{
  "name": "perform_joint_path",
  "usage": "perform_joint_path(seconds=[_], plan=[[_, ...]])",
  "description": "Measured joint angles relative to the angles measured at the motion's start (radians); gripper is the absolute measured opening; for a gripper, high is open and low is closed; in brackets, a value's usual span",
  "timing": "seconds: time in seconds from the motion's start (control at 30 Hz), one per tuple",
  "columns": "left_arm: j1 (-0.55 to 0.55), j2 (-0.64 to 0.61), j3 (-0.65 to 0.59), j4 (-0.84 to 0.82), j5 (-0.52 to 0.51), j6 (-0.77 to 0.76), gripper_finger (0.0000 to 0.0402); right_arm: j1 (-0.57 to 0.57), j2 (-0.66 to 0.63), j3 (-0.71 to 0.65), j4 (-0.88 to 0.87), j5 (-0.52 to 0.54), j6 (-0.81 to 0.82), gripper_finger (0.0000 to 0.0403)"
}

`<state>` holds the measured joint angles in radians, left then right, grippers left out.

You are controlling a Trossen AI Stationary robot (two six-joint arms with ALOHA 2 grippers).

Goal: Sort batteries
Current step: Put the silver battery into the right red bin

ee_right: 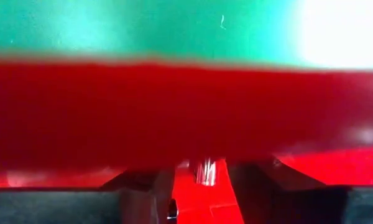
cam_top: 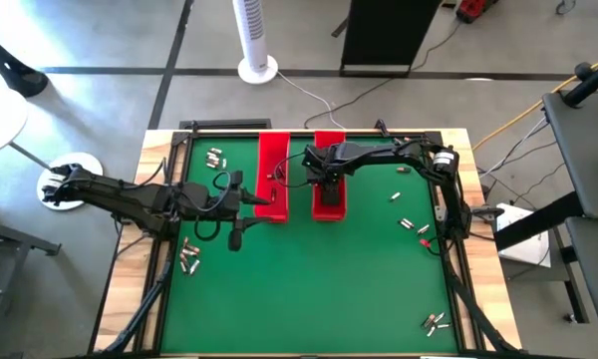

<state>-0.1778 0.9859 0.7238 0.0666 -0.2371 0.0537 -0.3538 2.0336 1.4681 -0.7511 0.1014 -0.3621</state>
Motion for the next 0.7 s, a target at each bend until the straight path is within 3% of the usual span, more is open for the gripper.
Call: perform_joint_path(seconds=[0.23,0.7], plan=[[0.0,0.0,-0.019,0.045,0.0,0.037,0.0149,0.003,-0.039,0.007,-0.023,0.007,0.011,0.0167],[0.001,0.0,-0.025,0.066,0.003,0.039,0.0149,0.041,-0.238,0.014,-0.007,0.01,0.056,0.0213]])
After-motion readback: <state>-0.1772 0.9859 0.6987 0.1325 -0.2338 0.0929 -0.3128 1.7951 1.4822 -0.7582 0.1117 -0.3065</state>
